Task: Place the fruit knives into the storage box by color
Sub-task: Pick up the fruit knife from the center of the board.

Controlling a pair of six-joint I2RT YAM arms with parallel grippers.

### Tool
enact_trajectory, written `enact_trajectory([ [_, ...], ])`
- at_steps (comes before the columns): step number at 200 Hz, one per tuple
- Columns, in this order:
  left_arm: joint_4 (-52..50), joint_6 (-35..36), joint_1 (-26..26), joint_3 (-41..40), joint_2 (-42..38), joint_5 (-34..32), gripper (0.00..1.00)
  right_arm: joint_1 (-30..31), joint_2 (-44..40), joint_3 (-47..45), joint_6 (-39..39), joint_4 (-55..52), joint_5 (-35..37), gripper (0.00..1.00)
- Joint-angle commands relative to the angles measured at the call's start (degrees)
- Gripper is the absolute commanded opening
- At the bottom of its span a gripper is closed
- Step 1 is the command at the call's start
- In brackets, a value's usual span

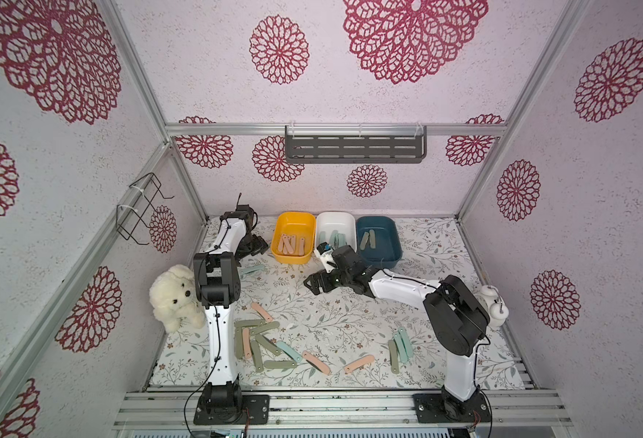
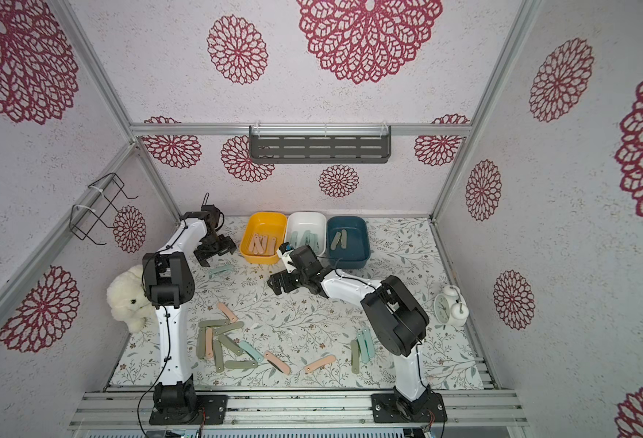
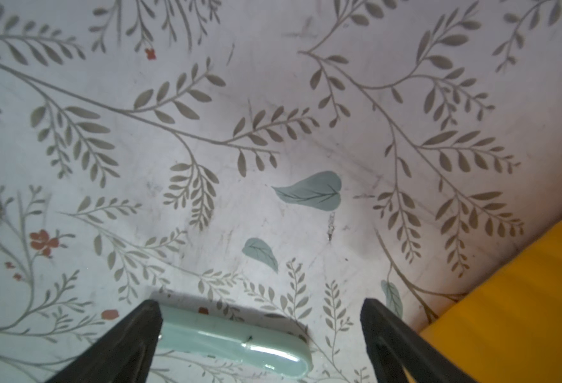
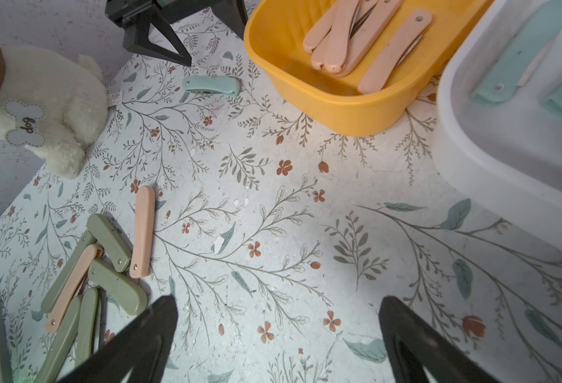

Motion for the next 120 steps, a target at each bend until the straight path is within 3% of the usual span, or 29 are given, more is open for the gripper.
enact_trajectory([
  [1, 2.1, 2.1, -0.3, -3.3, -2.0, 3.0, 0.99, -0.4, -0.2, 1.5, -1.0, -0.5, -1.1, 0.99],
  [120, 8.1, 1.5, -2.7, -28.0, -16.3, 5.0, 0.92, -0.5, -4.3, -3.5, -0.3, 0.2, 0.2, 0.99],
])
